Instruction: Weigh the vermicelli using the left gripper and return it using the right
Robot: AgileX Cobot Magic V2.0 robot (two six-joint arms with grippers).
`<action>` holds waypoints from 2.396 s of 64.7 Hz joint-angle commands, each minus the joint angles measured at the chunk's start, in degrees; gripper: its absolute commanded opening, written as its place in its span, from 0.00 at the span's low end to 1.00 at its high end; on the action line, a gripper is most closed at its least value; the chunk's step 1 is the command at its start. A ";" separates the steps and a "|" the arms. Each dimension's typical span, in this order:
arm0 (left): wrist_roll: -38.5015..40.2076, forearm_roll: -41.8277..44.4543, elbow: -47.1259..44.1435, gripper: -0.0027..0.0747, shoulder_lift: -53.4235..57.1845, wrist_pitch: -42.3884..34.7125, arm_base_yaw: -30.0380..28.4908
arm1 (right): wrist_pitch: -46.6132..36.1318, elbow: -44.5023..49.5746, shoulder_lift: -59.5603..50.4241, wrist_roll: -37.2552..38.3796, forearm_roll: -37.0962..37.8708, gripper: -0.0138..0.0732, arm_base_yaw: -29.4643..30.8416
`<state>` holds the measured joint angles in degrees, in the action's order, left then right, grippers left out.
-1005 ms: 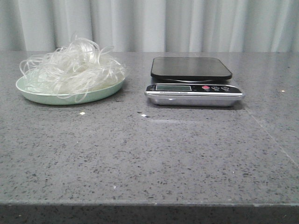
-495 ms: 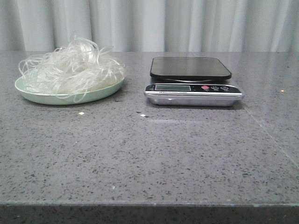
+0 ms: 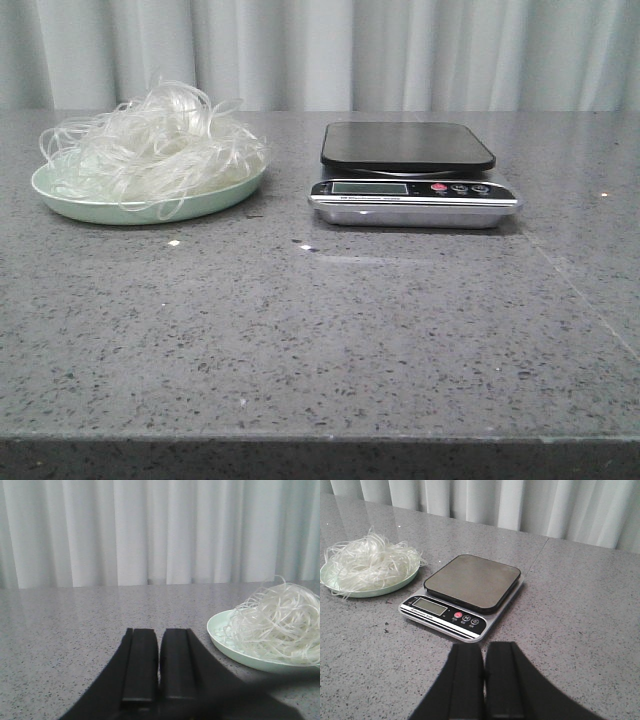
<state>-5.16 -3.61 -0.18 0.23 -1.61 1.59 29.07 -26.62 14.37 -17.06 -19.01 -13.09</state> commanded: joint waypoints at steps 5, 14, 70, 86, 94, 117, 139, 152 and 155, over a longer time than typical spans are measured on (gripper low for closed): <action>0.64 -0.41 -0.37 0.20 1.17 -4.29 -0.30 | -4.01 -1.34 0.48 -0.50 -0.73 0.36 0.27; 0.64 -0.41 -0.37 0.20 1.17 -4.29 -0.30 | -6.37 0.57 0.48 -0.50 1.63 0.36 3.00; 0.64 -0.41 -0.37 0.20 1.17 -4.29 -0.30 | -32.12 26.96 -15.80 12.18 15.61 0.36 9.55; 0.64 -0.41 -0.37 0.20 1.17 -4.29 -0.30 | -34.04 27.79 -15.85 16.72 15.67 0.36 9.62; 0.64 -0.41 -0.37 0.20 1.17 -4.29 -0.30 | -35.24 27.79 -15.85 17.06 15.67 0.36 9.62; 0.64 -0.41 -0.37 0.20 1.17 -4.29 -0.30 | -37.39 27.79 -15.85 17.06 15.70 0.36 9.62; 0.64 -0.41 -0.37 0.20 1.17 -4.29 -0.30 | -37.33 27.79 -15.85 17.06 15.70 0.36 9.62; 0.64 -0.41 -0.37 0.20 1.17 -4.29 -0.30 | -37.33 27.79 -15.85 17.06 15.70 0.36 9.62; 0.64 -0.41 -0.37 0.20 1.17 -4.29 -0.30 | -37.33 27.79 -15.85 17.06 15.70 0.36 9.62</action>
<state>-5.16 -3.61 -0.18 0.23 -1.51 1.59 -3.27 1.64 -0.55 0.00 -3.89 -3.79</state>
